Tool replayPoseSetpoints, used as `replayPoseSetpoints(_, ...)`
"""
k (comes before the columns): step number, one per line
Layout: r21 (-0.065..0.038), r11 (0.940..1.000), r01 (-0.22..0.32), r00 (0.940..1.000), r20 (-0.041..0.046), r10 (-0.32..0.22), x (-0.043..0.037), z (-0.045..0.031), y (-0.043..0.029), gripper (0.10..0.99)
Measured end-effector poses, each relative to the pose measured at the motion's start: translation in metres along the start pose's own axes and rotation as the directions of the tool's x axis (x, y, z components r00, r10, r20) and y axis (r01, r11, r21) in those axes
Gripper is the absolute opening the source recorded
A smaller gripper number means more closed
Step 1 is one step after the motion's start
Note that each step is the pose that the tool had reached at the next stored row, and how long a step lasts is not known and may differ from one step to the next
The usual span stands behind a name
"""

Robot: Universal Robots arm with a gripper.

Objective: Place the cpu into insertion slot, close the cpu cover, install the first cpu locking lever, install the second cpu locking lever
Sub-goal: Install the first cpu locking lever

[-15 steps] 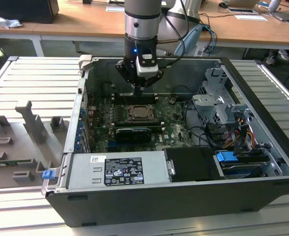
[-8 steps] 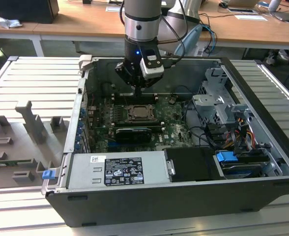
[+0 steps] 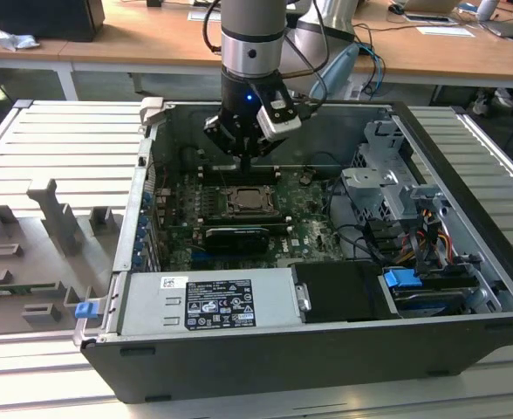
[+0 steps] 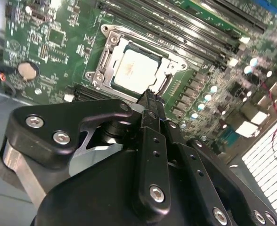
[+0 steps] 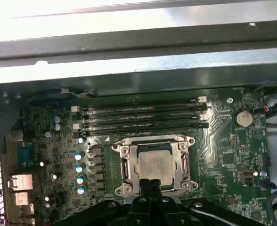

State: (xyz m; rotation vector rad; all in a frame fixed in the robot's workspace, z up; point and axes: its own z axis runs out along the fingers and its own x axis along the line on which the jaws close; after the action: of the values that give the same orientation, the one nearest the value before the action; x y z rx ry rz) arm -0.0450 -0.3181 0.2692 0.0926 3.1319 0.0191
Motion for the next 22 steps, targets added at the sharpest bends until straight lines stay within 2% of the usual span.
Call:
replayPoseSetpoints(5,-0.001,0.9938,0.111,0.9938,-0.0012,-0.111,0.0,0.0007,0.0,0.106)
replayPoseSetpoints(8,-0.002,0.9844,0.176,0.9844,-0.002,-0.176,0.0,0.001,0.0,0.106)
replayPoseSetpoints(22,-0.002,0.9835,0.181,0.9835,-0.0004,-0.181,0.0113,0.001,-0.0007,0.106)
